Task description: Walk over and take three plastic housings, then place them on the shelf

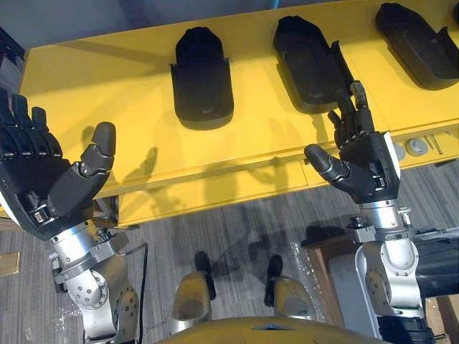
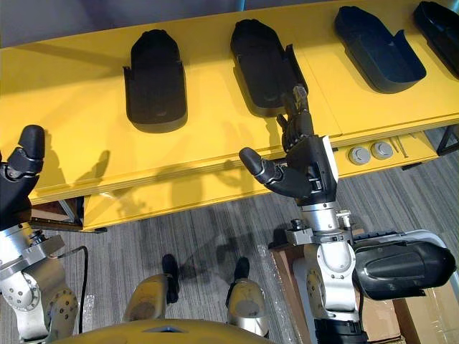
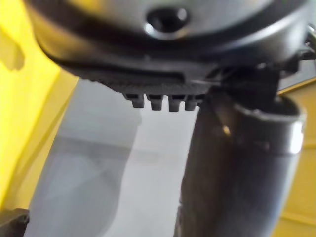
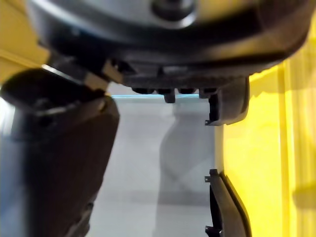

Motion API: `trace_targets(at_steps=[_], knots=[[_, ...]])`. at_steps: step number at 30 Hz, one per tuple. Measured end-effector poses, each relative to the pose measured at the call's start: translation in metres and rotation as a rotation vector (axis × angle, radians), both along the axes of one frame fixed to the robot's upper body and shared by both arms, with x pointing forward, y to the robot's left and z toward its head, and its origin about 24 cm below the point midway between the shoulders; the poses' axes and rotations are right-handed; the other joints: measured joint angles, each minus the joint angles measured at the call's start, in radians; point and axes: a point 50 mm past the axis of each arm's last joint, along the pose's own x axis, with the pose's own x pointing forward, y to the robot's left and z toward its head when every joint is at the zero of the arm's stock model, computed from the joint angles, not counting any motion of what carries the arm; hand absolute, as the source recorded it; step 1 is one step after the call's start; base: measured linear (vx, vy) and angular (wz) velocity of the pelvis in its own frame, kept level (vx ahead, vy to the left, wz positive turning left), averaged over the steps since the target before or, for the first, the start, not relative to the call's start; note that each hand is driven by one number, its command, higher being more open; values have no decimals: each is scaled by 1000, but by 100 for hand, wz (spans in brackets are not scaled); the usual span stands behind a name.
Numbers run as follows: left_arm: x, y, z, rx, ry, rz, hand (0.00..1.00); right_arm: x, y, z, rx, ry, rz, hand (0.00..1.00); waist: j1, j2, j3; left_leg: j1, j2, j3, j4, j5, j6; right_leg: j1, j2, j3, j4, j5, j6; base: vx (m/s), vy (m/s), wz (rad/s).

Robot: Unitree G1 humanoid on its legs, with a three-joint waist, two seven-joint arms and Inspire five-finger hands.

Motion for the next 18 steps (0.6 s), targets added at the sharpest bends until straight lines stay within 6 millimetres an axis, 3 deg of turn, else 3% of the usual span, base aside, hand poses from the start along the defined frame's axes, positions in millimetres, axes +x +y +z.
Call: trace_targets(at_steps=[9, 18], knots=[[-4, 4, -3, -4, 19, 31, 100, 7, 1, 1, 1, 11, 5, 100, 1, 0, 0, 10, -2, -21, -28, 24, -4, 5, 1, -21, 16, -14, -13, -21, -17, 7], [-6, 4, -5, 9, 38, 23, 100, 12, -3, -14, 10, 105, -9, 100, 5, 0, 0, 26, -4, -30, -55, 42, -5, 15, 1, -33, 18, -15, -14, -8, -9, 4]])
